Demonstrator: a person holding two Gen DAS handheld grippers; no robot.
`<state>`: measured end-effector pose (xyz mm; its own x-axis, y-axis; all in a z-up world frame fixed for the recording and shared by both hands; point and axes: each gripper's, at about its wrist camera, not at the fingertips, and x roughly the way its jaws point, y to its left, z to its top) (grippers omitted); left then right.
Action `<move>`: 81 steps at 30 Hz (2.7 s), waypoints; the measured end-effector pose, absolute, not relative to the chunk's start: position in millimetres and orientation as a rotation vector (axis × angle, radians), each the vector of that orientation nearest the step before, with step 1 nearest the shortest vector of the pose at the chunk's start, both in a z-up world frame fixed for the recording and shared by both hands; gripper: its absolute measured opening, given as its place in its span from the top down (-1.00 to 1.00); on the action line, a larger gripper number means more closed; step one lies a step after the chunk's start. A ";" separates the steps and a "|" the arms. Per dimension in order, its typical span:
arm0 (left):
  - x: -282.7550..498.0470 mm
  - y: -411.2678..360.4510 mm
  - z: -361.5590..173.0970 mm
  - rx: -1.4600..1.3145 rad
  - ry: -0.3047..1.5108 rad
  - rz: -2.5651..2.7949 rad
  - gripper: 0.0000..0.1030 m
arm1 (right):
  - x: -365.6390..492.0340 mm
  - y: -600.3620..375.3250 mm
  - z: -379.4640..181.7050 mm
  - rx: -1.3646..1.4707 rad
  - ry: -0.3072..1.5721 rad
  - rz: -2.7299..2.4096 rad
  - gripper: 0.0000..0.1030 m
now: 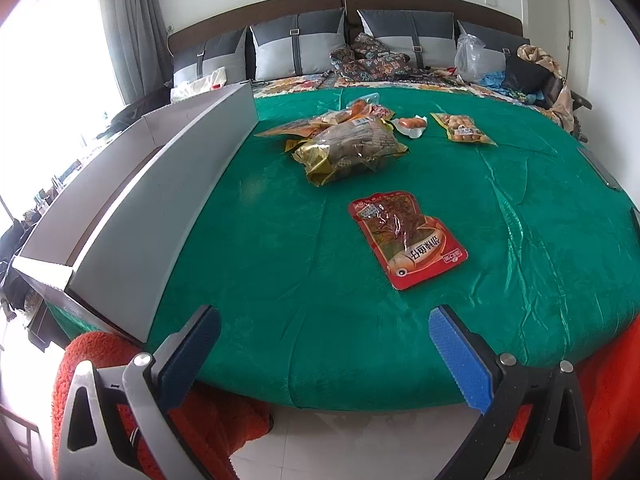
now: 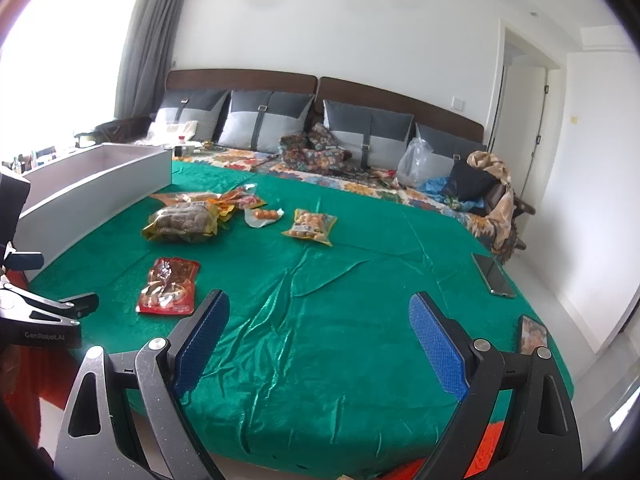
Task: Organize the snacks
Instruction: 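Move both tools toward the snack packets on the green sheet, then grasp the red spicy-egg pouch with the left tool while the right tool grasps the peanut bag, then carry both packets into the white box and open both tools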
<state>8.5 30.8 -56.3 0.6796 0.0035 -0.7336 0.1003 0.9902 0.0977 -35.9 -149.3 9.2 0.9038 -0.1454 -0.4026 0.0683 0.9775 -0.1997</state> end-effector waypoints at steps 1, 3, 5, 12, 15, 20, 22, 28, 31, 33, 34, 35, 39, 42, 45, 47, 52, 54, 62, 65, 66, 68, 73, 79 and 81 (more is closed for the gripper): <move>8.7 29.6 -57.7 0.140 0.830 -0.056 -1.00 | -35.9 -149.9 8.7 -0.181 0.432 -0.109 -0.81; 10.8 27.0 -61.7 0.157 0.853 -0.057 -1.00 | -35.3 -151.3 6.9 -0.174 0.442 -0.105 -0.81; 14.8 24.4 -68.0 0.166 0.894 -0.063 -1.00 | -32.6 -154.5 4.7 -0.161 0.457 -0.096 -0.81; 55.8 6.9 -63.0 0.100 0.982 -0.168 -1.00 | -22.6 -162.8 -5.2 -0.128 0.519 -0.083 -0.81; 95.7 -12.4 -61.6 0.032 1.063 -0.213 -1.00 | -20.1 -165.3 -8.8 -0.121 0.541 -0.072 -0.81; 150.2 -32.3 -98.4 -0.084 1.261 -0.186 -0.99 | -20.0 -167.4 -11.2 -0.117 0.562 -0.059 -0.81; 155.0 -36.3 -104.6 -0.057 1.242 -0.142 -0.99 | -21.0 -168.4 -11.6 -0.117 0.564 -0.054 -0.81; 151.0 -44.9 -113.7 0.066 1.201 -0.107 -1.00 | -20.9 -179.2 -12.7 -0.076 0.577 -0.044 -0.81; 144.6 -43.5 -113.2 0.090 1.181 -0.142 -1.00 | -18.1 -183.2 -13.8 -0.054 0.587 -0.042 -0.81; 140.0 -42.0 -111.7 0.111 1.169 -0.176 -1.00 | -18.4 -184.7 -14.4 -0.044 0.590 -0.041 -0.81; 138.3 -40.3 -111.9 0.123 1.163 -0.196 -1.00 | -18.8 -185.3 -14.2 -0.041 0.590 -0.041 -0.81; 136.2 -38.6 -111.8 0.141 1.162 -0.225 -1.00 | -19.5 -185.9 -13.8 -0.038 0.588 -0.042 -0.81; 140.2 -25.1 -109.0 0.212 1.216 -0.324 -1.00 | -19.7 -188.2 -12.3 -0.031 0.584 -0.044 -0.81; 150.0 -15.3 -107.9 0.225 1.252 -0.339 -1.00 | -19.2 -189.3 -12.4 -0.024 0.587 -0.046 -0.81; 149.7 -9.1 -107.5 0.229 1.250 -0.330 -0.98 | -17.7 -189.3 -14.4 -0.024 0.595 -0.048 -0.81; 144.2 -5.4 -103.4 0.219 1.212 -0.332 -0.79 | -16.1 -188.5 -15.8 -0.029 0.601 -0.050 -0.81; 129.9 12.0 -91.3 0.192 1.149 -0.326 -0.03 | -10.6 -192.4 -24.0 0.001 0.651 -0.046 -0.81; 120.0 15.5 -92.1 0.190 1.132 -0.320 -0.02 | -2.9 -200.3 -28.8 0.054 0.695 -0.030 -0.81; 92.3 28.3 -95.0 0.165 1.081 -0.311 -0.04 | 167.2 -249.3 -34.4 0.232 0.930 0.073 -0.81; 88.1 31.4 -94.7 0.165 1.080 -0.318 -0.04 | 253.5 -255.6 -39.0 0.270 1.019 0.056 -0.81; 87.5 32.0 -94.7 0.165 1.081 -0.320 -0.04 | 278.4 -253.6 -40.8 0.277 1.040 0.048 -0.81; 87.6 31.1 -94.8 0.173 1.080 -0.325 -0.05 | 319.6 -241.8 -45.5 0.272 1.067 0.049 -0.81; 86.1 32.1 -95.1 0.177 1.066 -0.337 -0.06 | 383.3 -209.3 -67.3 0.150 1.167 0.007 -0.80; 86.3 36.2 -95.0 0.168 1.054 -0.354 -0.07 | 375.4 -211.6 -66.5 0.070 1.193 -0.012 -0.23; 86.5 41.8 -94.7 0.130 1.055 -0.360 -0.07 | 355.9 -215.3 -66.3 0.072 1.208 0.019 -0.21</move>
<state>86.5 41.8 -94.6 0.4413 -0.2270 -0.8682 0.3507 0.9342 -0.0660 355.9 -215.3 -66.3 0.3555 0.0535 -0.9331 0.0236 0.9975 0.0661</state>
